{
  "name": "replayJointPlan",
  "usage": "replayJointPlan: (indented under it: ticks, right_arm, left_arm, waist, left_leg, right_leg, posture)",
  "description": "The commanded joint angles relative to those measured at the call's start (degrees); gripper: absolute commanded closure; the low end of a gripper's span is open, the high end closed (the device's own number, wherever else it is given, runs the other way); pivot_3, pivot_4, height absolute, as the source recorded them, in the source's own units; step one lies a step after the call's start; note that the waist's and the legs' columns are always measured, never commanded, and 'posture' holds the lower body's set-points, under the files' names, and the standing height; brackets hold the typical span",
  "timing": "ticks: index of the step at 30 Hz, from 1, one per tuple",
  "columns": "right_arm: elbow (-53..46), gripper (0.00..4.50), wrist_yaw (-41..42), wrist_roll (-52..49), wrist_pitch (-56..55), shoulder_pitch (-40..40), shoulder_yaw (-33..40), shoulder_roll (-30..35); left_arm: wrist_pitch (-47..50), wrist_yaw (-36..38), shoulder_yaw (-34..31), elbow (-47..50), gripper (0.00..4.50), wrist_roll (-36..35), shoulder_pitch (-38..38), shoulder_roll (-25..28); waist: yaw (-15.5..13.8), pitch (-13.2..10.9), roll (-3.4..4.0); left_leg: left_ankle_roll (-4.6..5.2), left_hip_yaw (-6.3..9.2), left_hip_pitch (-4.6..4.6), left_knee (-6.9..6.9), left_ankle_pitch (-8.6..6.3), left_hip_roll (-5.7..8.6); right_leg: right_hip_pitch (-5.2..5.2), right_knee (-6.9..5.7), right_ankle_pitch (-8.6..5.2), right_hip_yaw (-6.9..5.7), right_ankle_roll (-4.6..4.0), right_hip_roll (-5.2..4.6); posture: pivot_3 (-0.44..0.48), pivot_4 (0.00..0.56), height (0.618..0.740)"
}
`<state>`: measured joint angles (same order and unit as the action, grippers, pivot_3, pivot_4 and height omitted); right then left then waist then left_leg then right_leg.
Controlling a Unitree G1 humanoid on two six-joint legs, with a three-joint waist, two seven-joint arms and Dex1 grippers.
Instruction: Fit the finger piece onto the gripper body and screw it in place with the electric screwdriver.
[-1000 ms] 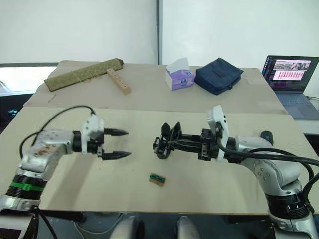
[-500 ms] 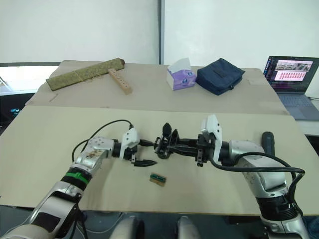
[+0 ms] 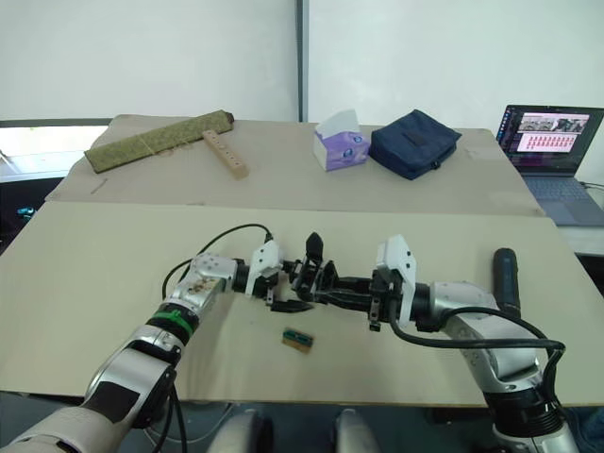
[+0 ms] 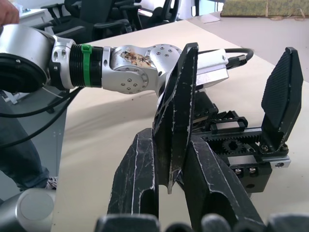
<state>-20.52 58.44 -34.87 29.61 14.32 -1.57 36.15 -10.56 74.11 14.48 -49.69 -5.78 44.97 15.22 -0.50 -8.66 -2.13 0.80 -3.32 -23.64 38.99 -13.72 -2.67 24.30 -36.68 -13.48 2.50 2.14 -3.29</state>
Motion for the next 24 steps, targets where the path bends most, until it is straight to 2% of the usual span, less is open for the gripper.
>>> replayJointPlan:
  ticks: [1,2,3,4,6,8,15,24]
  right_arm:
    - [-0.83,4.14,0.29,0.52,-2.76,0.85,-0.12,-1.00]
    - [-0.54,4.14,0.41,0.75,-3.16,1.25,-0.25,-1.32]
    - [-0.06,4.14,0.27,0.97,-3.27,2.16,-0.58,-1.88]
    - [0.33,4.14,0.22,1.11,-3.32,2.83,-0.74,-2.23]
    - [1.49,4.14,-0.12,1.50,-3.58,4.59,-1.35,-3.44]
    - [2.98,4.14,-0.03,2.79,-4.26,6.23,-2.62,-4.45]
    - [12.40,4.14,-0.33,9.79,-11.22,11.17,-6.27,-9.07]
    - [13.98,4.14,0.87,13.66,-13.54,11.10,-8.26,-9.27]
  left_arm:
    - [-1.74,0.89,-0.98,-1.25,0.00,0.34,1.37,-0.37]
    - [-1.83,0.91,-1.24,-1.50,0.00,0.22,1.41,-0.52]
    - [-1.60,1.03,-1.60,-1.65,0.40,-0.10,1.40,-0.77]
    - [-1.41,1.11,-1.89,-1.78,0.51,-0.26,1.45,-0.99]
    - [-1.53,0.92,-2.12,-2.07,1.27,-0.05,1.55,-1.45]
    - [-1.90,0.69,-2.16,-2.30,2.22,0.50,1.49,-1.79]
    - [-1.53,-1.10,-2.07,-1.57,2.22,2.10,0.74,-2.08]
    - [-0.27,-2.12,-1.85,0.01,2.22,2.91,-0.71,-1.36]
  waist:
    - [0.01,0.00,0.00]
    - [0.03,0.00,0.00]
    - [0.07,0.00,0.00]
    - [0.10,0.00,0.00]
    - [0.13,0.00,0.00]
    - [0.11,0.00,0.00]
    - [-0.15,0.00,0.00]
    - [-0.09,0.01,0.01]
  left_leg:
    - [0.00,0.00,0.01,0.00,0.00,0.00]
    - [0.00,0.00,0.01,0.00,0.00,0.00]
    - [0.00,0.00,0.02,0.00,0.00,0.00]
    - [0.00,0.00,0.03,0.00,0.00,0.00]
    - [0.00,0.00,0.04,0.00,0.00,0.00]
    - [0.00,0.00,0.04,0.00,0.00,0.00]
    - [0.00,0.02,0.04,0.05,0.00,0.03]
    - [0.00,0.02,0.05,0.06,0.00,0.03]
  right_leg:
    - [0.00,0.00,0.00,0.00,0.00,0.00]
    - [0.00,-0.01,0.00,0.00,0.00,0.00]
    - [0.00,-0.01,0.00,0.00,0.00,0.00]
    - [-0.01,-0.03,0.00,0.00,0.00,0.00]
    - [-0.01,-0.04,0.00,0.00,0.00,0.00]
    - [-0.01,-0.05,0.00,0.00,0.00,0.01]
    - [-0.04,-0.07,0.02,-0.02,0.02,0.00]
    - [-0.04,-0.10,0.02,-0.02,0.02,-0.01]
  posture:
    - [0.000,0.150,0.740]
    - [0.000,0.150,0.740]
    - [0.000,0.150,0.740]
    - [0.000,0.150,0.740]
    - [0.000,0.150,0.740]
    - [0.000,0.150,0.740]
    - [0.000,0.150,0.740]
    - [0.000,0.150,0.740]
